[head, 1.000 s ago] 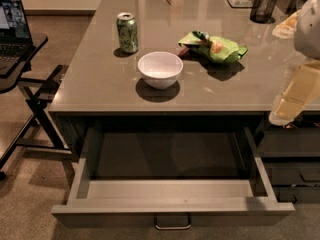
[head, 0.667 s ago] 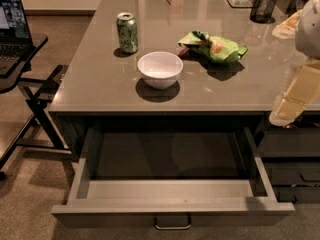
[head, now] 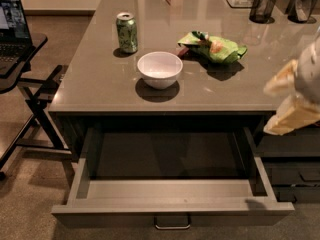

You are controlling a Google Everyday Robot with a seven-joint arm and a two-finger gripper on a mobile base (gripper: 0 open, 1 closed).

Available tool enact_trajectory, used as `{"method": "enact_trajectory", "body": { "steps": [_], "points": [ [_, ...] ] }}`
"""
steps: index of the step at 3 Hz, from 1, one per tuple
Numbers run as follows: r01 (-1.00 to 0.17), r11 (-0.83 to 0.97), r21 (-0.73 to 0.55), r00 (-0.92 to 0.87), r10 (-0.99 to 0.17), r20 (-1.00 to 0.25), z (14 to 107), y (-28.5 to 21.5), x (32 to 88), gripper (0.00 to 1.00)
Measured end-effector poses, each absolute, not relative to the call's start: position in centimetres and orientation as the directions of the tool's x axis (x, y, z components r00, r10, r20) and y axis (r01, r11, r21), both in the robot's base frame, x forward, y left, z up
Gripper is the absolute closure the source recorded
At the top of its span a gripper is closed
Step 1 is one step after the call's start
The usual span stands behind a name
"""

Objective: Close top drawer

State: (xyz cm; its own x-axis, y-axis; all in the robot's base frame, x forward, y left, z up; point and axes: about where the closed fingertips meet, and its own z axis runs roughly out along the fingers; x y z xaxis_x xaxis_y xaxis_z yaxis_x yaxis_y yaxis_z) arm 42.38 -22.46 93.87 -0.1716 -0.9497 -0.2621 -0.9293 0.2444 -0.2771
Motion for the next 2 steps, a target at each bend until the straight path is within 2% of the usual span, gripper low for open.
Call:
{"method": "enact_trajectory", "body": {
  "steps": [1,2],
  "points": [
    [-0.939,0.231,-0.254,-0.158,-0.948,-0.277,88.67,-24.31,41.18,0.65],
    [-0.942,0.221,-0.254,-0.15,-0.95,-0.273,87.74,-24.6,40.91,0.89]
  ]
}}
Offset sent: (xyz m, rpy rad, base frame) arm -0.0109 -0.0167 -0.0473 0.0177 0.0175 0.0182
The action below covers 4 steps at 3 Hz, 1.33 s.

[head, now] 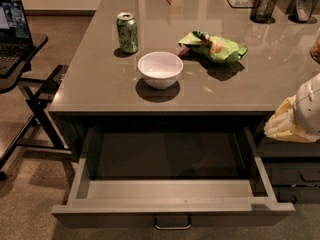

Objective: Close top drawer

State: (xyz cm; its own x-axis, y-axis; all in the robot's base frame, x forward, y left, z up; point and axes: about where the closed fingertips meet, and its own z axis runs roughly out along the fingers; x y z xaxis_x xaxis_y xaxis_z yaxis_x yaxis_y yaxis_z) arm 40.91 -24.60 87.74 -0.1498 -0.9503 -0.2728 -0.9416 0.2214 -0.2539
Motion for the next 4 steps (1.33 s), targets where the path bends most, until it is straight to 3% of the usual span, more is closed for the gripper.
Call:
{"method": "enact_trajectory", "body": {
  "steps": [1,4],
  "points": [
    [-0.942,0.221,-0.254,-0.15,-0.95,-0.273,87.7,-24.6,40.9,1.0],
    [-0.947,0.185,-0.262,-0.123,-0.964,-0.238,81.4,-26.6,35.4,1.0]
  ]
}}
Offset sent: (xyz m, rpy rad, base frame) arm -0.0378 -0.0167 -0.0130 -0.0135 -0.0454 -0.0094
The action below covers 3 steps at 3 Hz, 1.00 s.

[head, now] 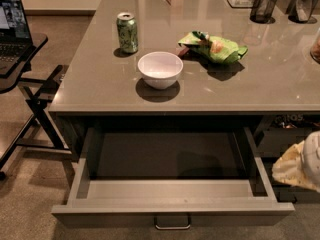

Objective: Close top drawer

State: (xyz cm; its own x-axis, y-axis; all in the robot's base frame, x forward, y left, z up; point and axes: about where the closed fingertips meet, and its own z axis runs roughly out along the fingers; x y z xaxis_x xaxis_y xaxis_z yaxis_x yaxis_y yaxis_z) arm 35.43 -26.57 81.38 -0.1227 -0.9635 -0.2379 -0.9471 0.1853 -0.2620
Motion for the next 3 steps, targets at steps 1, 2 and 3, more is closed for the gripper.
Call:
{"method": "enact_trajectory", "body": {
  "steps": [1,2,3],
  "points": [
    [-0.966,0.118,-0.229,-0.072,-0.977,-0.199,77.69,-26.32,33.95,1.0],
    [-0.97,0.111,-0.218,-0.068,-0.979,-0.194,77.04,-26.29,33.57,1.0],
    [-0.971,0.102,-0.215,-0.062,-0.981,-0.183,76.69,-26.19,33.67,1.0]
  ]
}}
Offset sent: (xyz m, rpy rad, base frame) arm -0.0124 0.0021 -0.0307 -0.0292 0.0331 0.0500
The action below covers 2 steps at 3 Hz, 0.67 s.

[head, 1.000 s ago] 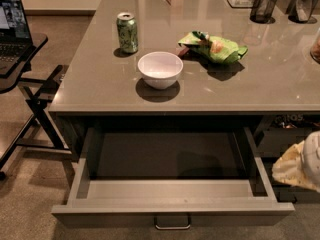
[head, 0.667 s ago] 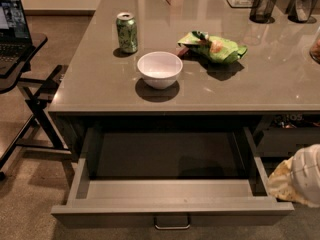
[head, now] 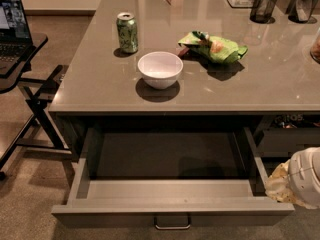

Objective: Close top drawer

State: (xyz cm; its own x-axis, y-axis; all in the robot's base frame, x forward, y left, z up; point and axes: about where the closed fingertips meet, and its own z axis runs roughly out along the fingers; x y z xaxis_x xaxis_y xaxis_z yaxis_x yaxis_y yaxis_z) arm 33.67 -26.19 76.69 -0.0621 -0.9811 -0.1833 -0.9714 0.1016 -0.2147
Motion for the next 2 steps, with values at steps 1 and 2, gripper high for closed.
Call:
{"method": "enact_trajectory", "body": {
  "steps": [1,2],
  "points": [
    [-0.982,0.061,-0.179,-0.028,-0.983,-0.183,74.5,-25.1,32.2,1.0],
    [-0.994,0.009,-0.105,0.01,-0.983,-0.186,70.5,-23.5,29.1,1.0]
  ]
}}
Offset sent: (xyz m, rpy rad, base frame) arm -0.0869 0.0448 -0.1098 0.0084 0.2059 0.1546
